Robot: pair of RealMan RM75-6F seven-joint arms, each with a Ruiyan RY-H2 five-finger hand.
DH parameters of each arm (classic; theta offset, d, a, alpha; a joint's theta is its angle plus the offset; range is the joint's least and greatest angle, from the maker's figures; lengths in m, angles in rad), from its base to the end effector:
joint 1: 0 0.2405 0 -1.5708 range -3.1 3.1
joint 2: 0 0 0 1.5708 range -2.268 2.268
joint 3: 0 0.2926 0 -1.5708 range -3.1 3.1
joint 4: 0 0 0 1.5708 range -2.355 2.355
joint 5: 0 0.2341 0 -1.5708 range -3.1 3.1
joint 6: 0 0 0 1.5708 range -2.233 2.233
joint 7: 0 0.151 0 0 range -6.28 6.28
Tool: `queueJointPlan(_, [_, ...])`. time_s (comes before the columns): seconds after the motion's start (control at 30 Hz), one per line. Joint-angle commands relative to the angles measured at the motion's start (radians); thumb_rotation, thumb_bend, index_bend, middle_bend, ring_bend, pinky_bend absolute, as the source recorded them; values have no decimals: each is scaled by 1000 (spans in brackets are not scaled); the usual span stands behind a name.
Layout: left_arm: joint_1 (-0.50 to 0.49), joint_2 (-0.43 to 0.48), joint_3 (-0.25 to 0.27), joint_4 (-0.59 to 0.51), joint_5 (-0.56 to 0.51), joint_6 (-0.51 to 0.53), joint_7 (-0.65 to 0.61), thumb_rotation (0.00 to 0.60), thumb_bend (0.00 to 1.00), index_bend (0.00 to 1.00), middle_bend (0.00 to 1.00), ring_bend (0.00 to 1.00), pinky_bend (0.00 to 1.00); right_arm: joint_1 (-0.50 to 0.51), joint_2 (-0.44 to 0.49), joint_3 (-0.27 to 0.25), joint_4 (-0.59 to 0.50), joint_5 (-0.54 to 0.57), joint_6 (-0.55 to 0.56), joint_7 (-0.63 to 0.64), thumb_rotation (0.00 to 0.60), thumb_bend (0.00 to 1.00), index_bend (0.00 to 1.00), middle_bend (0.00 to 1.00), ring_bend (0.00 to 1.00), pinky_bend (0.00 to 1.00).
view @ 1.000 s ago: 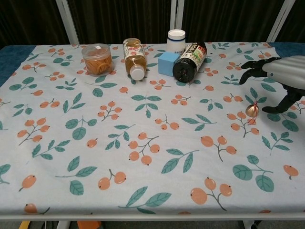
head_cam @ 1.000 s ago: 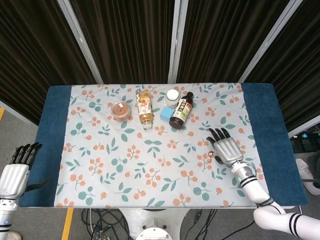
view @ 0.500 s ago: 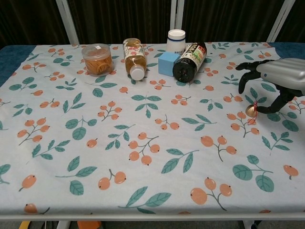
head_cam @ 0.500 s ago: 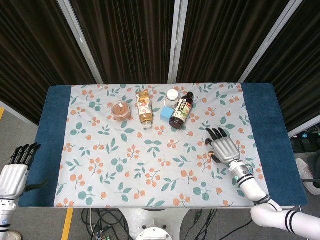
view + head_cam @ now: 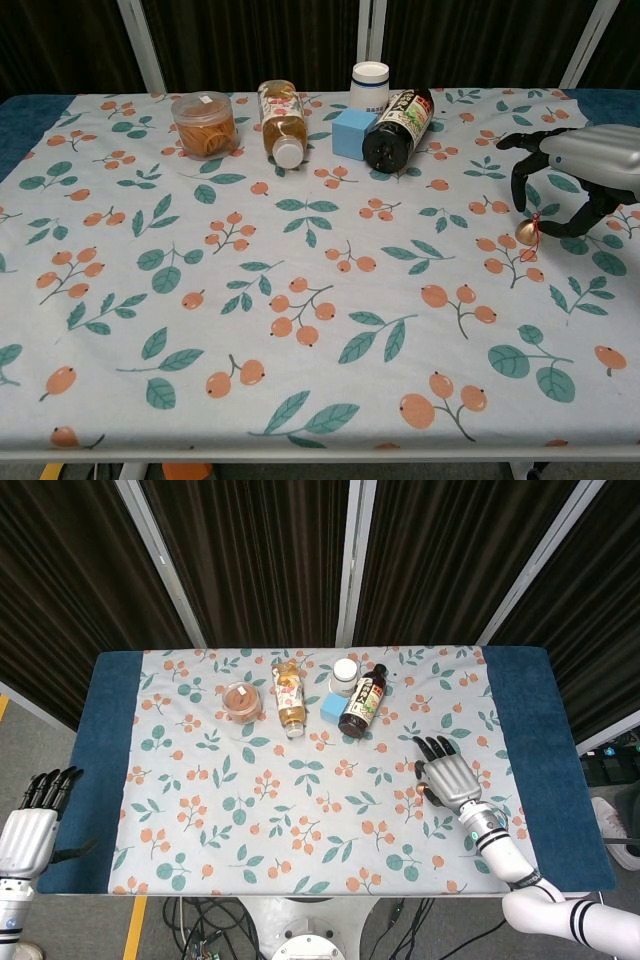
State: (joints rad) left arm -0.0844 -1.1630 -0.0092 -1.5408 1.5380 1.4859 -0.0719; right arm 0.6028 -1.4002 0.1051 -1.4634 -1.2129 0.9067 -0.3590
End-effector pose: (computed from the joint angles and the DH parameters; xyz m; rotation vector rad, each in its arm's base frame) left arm -0.3630 0.1839 0.1363 -1.4198 -0.9531 -0.9323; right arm -0.2607 -0.3548 0.0003 1.9063 -0.8609 0.6728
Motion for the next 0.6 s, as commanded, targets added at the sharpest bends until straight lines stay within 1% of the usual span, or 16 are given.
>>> queueJointPlan(0.03, [0, 0, 0, 0, 0, 1, 0, 600, 0, 63, 54, 0, 39, 1, -1, -1, 1, -1, 3, 2, 600, 270, 488, 14, 0, 0])
queueJointPlan(0.17, [0, 1, 0, -1, 0, 0, 0, 600, 0, 62, 54, 0, 39, 3, -1, -5, 2, 1, 4, 2, 600, 270, 510, 22, 0, 0])
queueJointPlan(0.6, [0, -1, 2, 1, 0, -4, -2, 600, 0, 63, 54, 0, 39, 12, -4, -11, 7, 19, -1, -2, 600, 286, 530, 49, 0, 0])
